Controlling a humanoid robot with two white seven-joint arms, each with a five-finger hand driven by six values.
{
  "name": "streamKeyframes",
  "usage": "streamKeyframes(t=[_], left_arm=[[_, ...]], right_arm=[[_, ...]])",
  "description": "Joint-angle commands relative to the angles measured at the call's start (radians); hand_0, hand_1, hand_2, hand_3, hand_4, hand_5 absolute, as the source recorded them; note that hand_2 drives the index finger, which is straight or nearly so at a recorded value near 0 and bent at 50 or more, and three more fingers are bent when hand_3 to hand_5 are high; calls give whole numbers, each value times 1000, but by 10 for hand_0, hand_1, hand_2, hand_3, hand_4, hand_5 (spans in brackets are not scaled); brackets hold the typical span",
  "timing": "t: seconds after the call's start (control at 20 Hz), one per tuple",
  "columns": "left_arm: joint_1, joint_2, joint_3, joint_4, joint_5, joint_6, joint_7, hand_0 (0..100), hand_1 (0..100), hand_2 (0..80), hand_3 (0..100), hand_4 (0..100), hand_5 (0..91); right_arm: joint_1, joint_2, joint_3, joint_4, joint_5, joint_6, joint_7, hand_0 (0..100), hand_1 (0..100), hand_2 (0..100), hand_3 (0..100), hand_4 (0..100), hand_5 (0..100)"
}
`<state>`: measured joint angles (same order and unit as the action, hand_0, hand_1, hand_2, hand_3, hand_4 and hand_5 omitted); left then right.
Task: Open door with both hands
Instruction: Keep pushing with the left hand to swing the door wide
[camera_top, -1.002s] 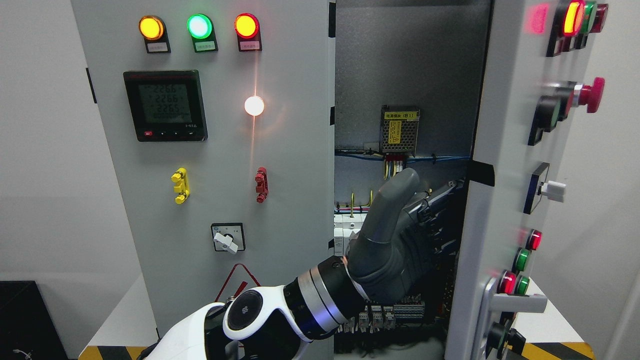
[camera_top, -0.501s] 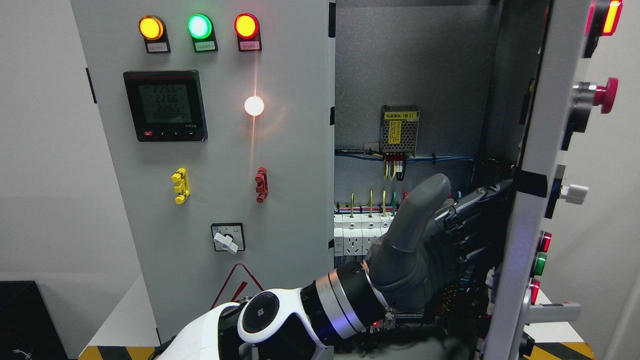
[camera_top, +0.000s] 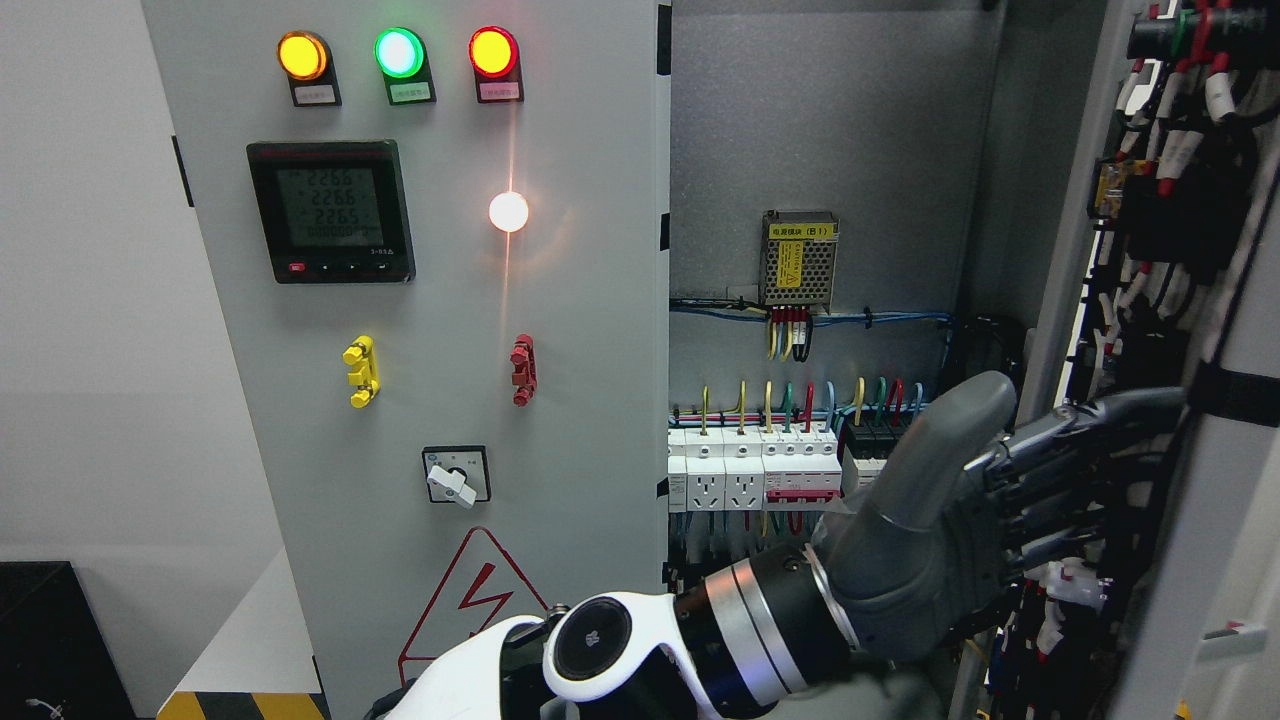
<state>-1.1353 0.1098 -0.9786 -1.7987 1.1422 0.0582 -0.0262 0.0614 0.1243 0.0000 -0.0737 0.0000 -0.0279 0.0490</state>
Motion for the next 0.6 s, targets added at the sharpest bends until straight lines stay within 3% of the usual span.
streamKeyframes(t=[0.0, 0.55], left_arm=[[-18, -116, -35, 47, -2, 3, 3, 0, 0, 0, 0, 0, 0], [-54, -217, -58, 125, -7, 5, 6, 0, 0, 0, 0, 0, 0]], right_arm=[[0, 0, -5, 0, 18, 0, 0, 191, 0, 0, 0, 0, 0], [0, 0, -5, 2, 17, -1, 0, 191, 0, 0, 0, 0, 0]])
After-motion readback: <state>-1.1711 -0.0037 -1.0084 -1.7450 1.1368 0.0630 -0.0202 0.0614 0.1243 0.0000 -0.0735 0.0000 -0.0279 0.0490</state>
